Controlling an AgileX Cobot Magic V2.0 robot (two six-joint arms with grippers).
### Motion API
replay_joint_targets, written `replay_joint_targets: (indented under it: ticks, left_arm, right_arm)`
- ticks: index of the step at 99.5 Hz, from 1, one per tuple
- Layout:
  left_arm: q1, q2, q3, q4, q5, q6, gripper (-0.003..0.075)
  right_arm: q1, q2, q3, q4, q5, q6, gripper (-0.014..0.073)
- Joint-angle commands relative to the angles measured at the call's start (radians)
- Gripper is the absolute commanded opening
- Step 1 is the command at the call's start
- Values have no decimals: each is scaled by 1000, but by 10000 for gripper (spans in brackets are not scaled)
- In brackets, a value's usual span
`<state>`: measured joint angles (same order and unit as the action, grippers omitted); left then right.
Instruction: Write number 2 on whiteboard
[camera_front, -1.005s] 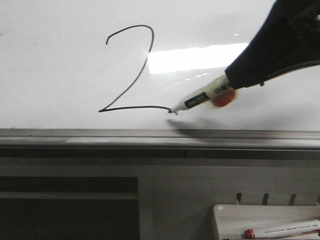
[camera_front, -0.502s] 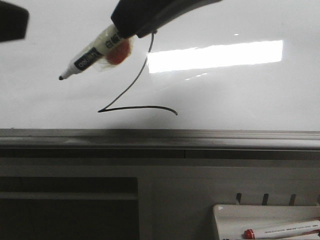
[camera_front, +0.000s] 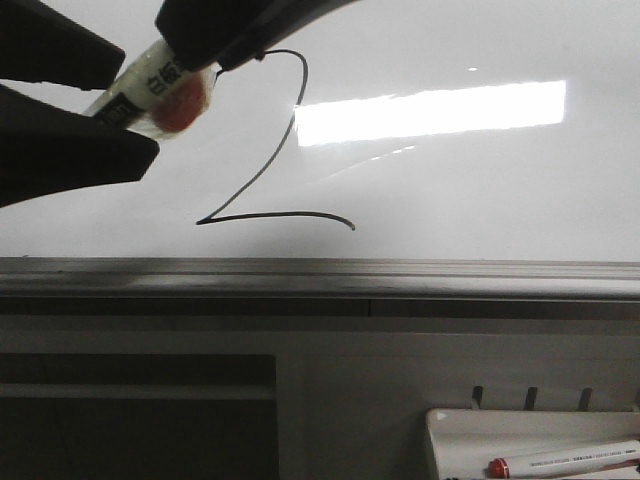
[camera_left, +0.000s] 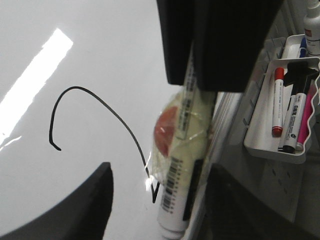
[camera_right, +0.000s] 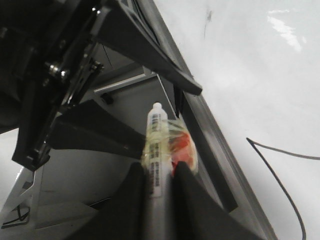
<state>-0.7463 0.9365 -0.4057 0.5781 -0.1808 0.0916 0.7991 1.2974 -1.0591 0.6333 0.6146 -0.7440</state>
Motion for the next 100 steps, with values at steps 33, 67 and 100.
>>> replay_joint_targets:
  ticks: [33, 67, 100]
  left_arm:
    - [-10, -5, -33, -8, -12, -2, -20]
    - [8, -5, -33, -243, -23, -22, -20]
    - [184, 70, -33, -961, -84, -24, -20]
  right_arm:
    - [0, -21, -35, 23, -42, -2, -50]
    - [-40, -32, -35, -15, -177, -2, 601]
    - [-198, -156, -35, -13, -185, 24, 513]
